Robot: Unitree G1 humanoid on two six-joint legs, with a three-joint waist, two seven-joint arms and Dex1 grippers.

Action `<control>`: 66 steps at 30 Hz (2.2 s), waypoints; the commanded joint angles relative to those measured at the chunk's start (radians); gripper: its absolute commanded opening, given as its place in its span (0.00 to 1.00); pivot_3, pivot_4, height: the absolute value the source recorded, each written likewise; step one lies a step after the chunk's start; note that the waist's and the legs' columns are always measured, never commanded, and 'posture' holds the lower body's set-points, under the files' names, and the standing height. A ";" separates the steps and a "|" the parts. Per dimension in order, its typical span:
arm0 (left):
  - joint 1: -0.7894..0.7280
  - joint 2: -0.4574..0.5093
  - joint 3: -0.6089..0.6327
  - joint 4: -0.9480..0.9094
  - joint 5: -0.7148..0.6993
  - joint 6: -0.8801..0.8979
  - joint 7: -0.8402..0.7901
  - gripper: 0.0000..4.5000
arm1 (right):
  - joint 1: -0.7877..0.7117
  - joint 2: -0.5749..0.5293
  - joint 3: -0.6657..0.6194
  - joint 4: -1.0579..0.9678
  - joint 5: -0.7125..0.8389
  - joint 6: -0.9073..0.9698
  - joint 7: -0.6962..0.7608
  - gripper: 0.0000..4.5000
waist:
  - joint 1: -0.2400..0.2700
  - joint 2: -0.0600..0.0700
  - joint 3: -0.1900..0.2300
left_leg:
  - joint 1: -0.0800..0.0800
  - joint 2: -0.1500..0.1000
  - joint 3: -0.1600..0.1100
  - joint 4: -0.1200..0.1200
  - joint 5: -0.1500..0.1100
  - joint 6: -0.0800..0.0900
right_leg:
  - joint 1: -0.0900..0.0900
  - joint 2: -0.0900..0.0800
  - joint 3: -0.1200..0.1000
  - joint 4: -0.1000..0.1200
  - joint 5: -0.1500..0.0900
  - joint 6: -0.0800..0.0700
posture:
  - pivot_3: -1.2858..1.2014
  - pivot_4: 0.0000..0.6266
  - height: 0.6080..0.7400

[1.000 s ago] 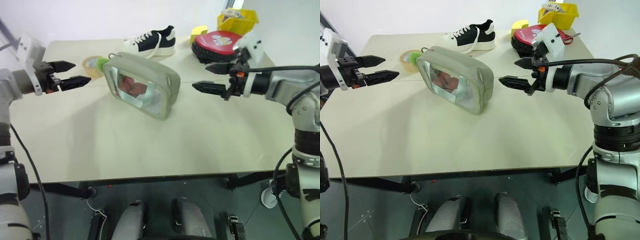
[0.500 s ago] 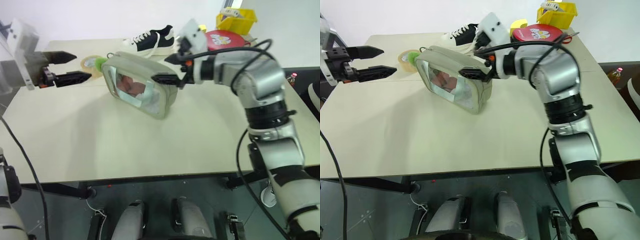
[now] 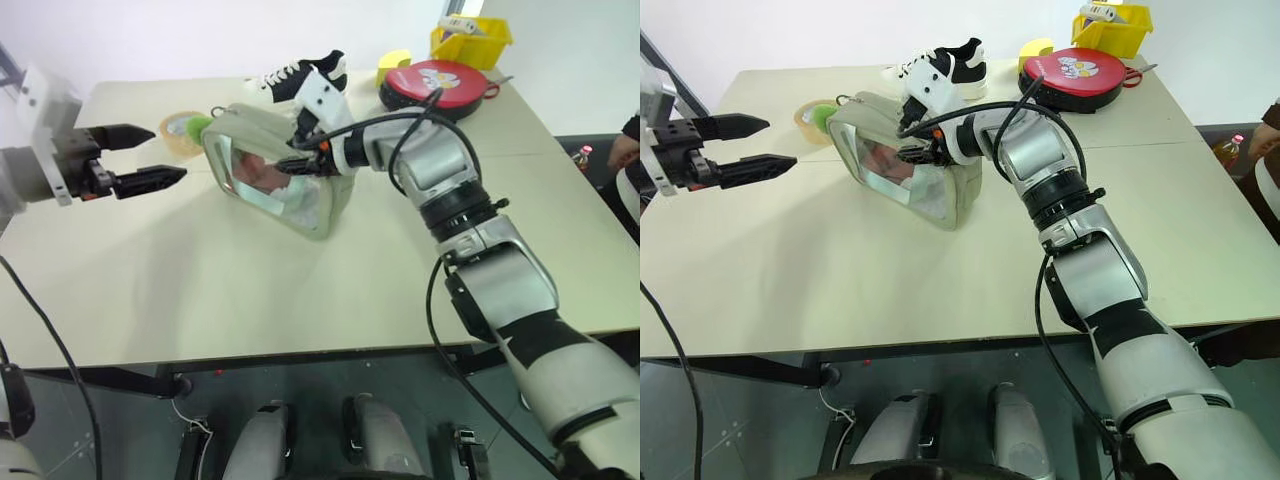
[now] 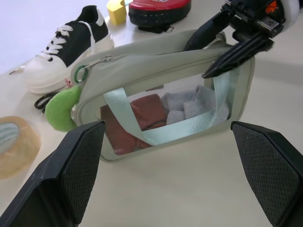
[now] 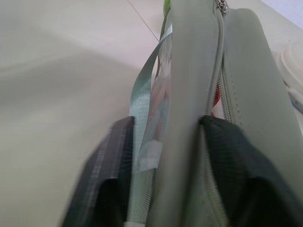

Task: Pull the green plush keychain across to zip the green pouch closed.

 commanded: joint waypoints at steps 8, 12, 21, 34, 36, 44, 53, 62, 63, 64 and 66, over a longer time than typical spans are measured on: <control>0.020 0.017 0.061 -0.034 -0.034 0.001 0.040 1.00 | -0.078 -0.105 0.020 0.090 -0.148 -0.429 0.175 0.01 | -0.013 0.000 0.000 | 0.000 0.000 0.000 0.000 0.000 -0.001 | 0.000 0.000 0.000 0.000 0.000 0.000 | 0.52 0.24 1.00; 0.005 0.017 0.052 -0.018 -0.034 -0.005 0.040 1.00 | -0.032 -0.177 -0.009 -0.006 -0.103 -0.496 0.319 0.01 | -0.014 0.000 0.000 | 0.000 0.000 0.000 0.000 0.000 -0.001 | 0.000 0.000 0.000 0.000 0.000 0.000 | 0.52 0.24 1.00; -0.014 0.012 0.028 0.007 -0.028 -0.025 0.032 1.00 | 0.128 -0.239 -0.049 -0.365 -0.031 -0.285 0.415 0.01 | -0.016 0.000 0.000 | 0.000 0.000 0.000 0.000 0.000 -0.001 | 0.000 0.000 0.000 0.001 0.000 0.000 | 0.52 0.24 1.00; -0.026 0.005 0.009 -0.008 -0.038 -0.015 0.018 1.00 | 0.250 -0.266 -0.066 -0.518 -0.012 -0.238 0.389 0.01 | -0.012 0.000 0.000 | 0.000 0.000 0.000 0.000 0.000 -0.001 | 0.000 0.000 0.000 0.001 0.000 0.000 | 0.52 0.24 1.00; -0.027 0.008 0.008 -0.008 -0.038 -0.015 0.014 1.00 | 0.275 -0.265 -0.062 -0.538 -0.016 -0.243 0.381 0.01 | -0.012 0.000 0.000 | 0.000 0.000 0.000 0.000 0.000 -0.001 | 0.000 0.000 0.000 0.001 0.000 0.000 | 0.52 0.24 1.00; -0.040 0.014 -0.007 0.008 -0.031 -0.018 0.003 1.00 | 0.274 -0.278 -0.090 -0.602 0.010 -0.153 0.346 0.46 | -0.012 0.000 0.000 | 0.000 0.000 0.000 0.001 0.001 -0.001 | 0.000 0.000 0.000 0.002 0.000 0.000 | 0.52 0.24 1.00; 0.018 0.034 0.028 0.030 -0.026 -0.014 0.004 1.00 | 0.341 -0.458 -0.229 -0.861 0.152 0.125 0.343 0.80 | 0.011 0.000 0.000 | -0.001 0.000 0.000 0.008 -0.001 0.001 | 0.002 0.000 0.000 0.002 0.000 0.000 | 0.52 0.24 1.00; 0.025 0.023 -0.006 0.045 -0.018 -0.027 0.000 1.00 | 0.552 -0.517 -0.238 -0.922 0.162 0.138 0.250 0.80 | 0.017 -0.001 0.000 | 0.000 0.000 0.000 0.013 -0.005 0.009 | 0.006 0.000 0.000 0.002 0.000 0.000 | 0.52 0.24 1.00; 0.019 0.017 -0.016 0.045 -0.017 -0.025 0.001 1.00 | 0.562 -0.507 -0.233 -0.906 0.155 0.127 0.233 0.75 | 0.017 -0.001 0.000 | 0.000 0.000 0.000 0.013 -0.005 0.009 | 0.006 0.000 0.000 0.002 0.000 0.000 | 0.52 0.24 1.00; 0.017 0.014 -0.025 0.044 -0.016 -0.025 -0.002 1.00 | 0.566 -0.501 -0.228 -0.895 0.153 0.119 0.225 0.68 | 0.017 -0.001 0.000 | 0.000 0.000 0.000 0.013 -0.005 0.009 | 0.006 0.000 0.000 0.002 0.000 0.000 | 0.52 0.24 1.00; 0.025 0.010 -0.044 0.032 -0.009 -0.032 -0.008 1.00 | 0.573 -0.493 -0.224 -0.881 0.149 0.105 0.211 0.50 | 0.015 0.000 0.000 | 0.000 0.000 0.000 0.013 -0.005 0.009 | 0.006 0.000 0.000 0.002 0.000 0.000 | 0.52 0.24 1.00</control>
